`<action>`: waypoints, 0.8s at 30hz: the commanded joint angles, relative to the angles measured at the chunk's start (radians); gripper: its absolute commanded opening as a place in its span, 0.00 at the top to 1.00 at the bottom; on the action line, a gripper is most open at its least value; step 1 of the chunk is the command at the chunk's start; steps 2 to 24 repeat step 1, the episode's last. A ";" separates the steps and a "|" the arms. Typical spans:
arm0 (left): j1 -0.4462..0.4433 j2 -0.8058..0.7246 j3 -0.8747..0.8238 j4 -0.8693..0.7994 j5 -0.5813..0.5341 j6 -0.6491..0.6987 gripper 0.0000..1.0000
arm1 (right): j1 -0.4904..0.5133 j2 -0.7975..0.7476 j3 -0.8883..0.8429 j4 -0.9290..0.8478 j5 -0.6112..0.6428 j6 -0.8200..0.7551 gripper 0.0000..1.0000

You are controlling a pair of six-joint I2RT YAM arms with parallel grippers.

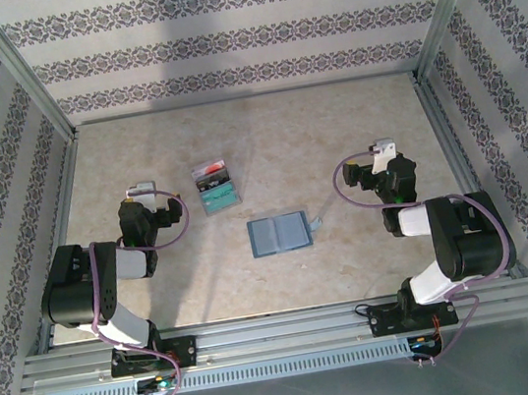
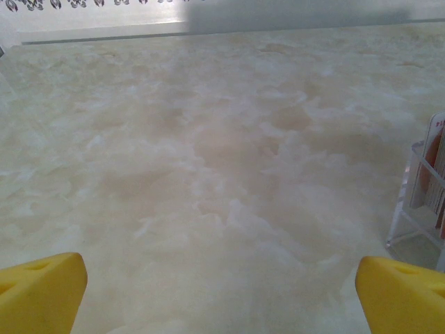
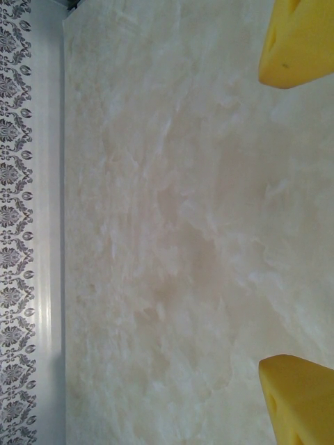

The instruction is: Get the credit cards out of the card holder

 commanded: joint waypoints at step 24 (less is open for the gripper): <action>0.011 -0.004 0.013 -0.006 -0.013 -0.015 0.01 | 0.001 0.008 0.002 0.032 -0.019 0.007 0.02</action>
